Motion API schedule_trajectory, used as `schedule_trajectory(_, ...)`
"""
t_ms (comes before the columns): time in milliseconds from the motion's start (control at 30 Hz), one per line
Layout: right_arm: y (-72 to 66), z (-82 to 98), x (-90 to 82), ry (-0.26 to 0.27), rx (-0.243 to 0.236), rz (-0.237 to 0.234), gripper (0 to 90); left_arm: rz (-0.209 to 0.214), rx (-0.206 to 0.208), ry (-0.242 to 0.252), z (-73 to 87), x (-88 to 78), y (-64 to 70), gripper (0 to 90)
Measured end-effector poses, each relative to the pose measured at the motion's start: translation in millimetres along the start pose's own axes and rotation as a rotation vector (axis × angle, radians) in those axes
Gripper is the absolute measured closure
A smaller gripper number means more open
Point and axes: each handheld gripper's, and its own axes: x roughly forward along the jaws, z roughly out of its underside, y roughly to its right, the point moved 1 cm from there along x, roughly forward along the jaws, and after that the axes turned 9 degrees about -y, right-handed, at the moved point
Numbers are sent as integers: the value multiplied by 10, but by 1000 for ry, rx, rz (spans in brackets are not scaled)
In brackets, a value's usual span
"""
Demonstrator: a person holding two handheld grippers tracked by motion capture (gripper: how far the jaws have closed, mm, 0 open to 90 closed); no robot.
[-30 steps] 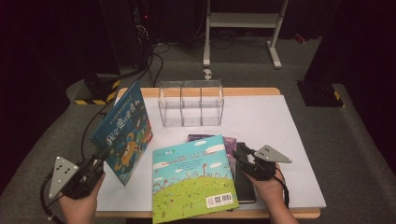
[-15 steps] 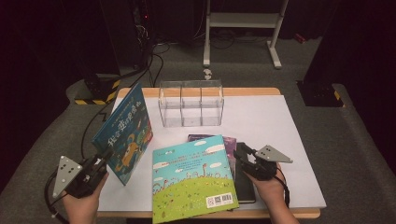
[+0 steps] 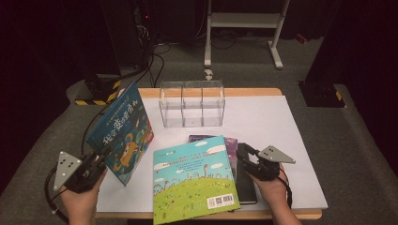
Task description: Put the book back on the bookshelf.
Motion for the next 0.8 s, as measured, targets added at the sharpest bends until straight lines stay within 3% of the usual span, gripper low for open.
schedule_trajectory(267, 68, 21, 3, -17, -3, 23, 526, 11, 7, -15, -6, 147, 38, 751)
schedule_trajectory(400, 111, 44, 8, -49, -1, 38, 525, 11, 8, -20, -19, 218, 39, 731)
schedule_trajectory(500, 138, 110, -23, -78, -24, 59, 524, 10, 32, -26, -17, 255, 44, 723)
schedule_trajectory(667, 187, 228, -79, -68, 19, 54, 525, -1, 68, -34, -5, 319, 61, 717)
schedule_trajectory(800, 173, 252, -89, -71, 20, 47, 526, -2, 47, -46, -20, 354, 37, 686)
